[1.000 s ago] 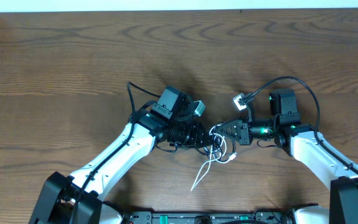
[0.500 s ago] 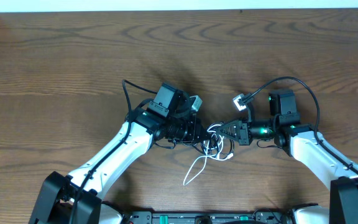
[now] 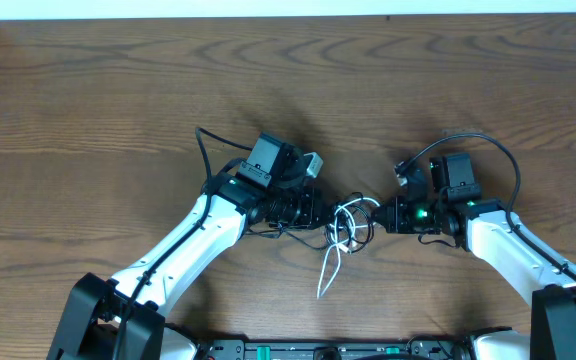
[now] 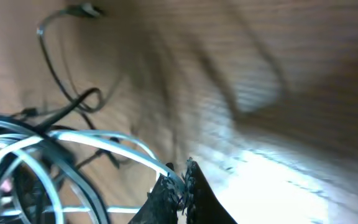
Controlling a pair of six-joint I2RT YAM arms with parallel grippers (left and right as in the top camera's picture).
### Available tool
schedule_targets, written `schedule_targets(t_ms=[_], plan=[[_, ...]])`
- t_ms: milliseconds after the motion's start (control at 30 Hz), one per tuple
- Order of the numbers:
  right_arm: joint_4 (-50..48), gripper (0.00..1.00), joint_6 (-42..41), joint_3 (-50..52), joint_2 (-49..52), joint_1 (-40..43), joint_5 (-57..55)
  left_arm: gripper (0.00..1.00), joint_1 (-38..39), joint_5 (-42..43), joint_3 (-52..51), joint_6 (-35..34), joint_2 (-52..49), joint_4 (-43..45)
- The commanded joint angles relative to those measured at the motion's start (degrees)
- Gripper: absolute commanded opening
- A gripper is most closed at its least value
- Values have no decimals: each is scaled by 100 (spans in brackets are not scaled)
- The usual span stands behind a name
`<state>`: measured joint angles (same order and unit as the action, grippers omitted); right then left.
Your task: Untangle cables
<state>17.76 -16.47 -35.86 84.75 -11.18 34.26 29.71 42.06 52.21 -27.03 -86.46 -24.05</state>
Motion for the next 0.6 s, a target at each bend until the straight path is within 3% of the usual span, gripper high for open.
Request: schedule_targets(t_ms=[0, 167, 233, 300, 400, 567], plan=[[7, 1, -133, 9, 28, 37, -715, 7, -46, 50, -22, 37, 52, -26], [7, 1, -155, 9, 28, 37, -713, 7, -46, 50, -24, 37, 52, -28], [-15, 14, -151, 9, 28, 37, -688, 7, -46, 50, -22, 37, 52, -28], [-26, 34, -142, 9, 28, 37, -686, 8, -46, 50, -24, 39, 52, -28], [-81, 51, 273, -46, 20, 46, -457, 7, -44, -422, -24, 42, 52, -197], [-79, 55, 802, -348, -72, 74, 470, 7, -44, -717, -24, 188, 52, -348]])
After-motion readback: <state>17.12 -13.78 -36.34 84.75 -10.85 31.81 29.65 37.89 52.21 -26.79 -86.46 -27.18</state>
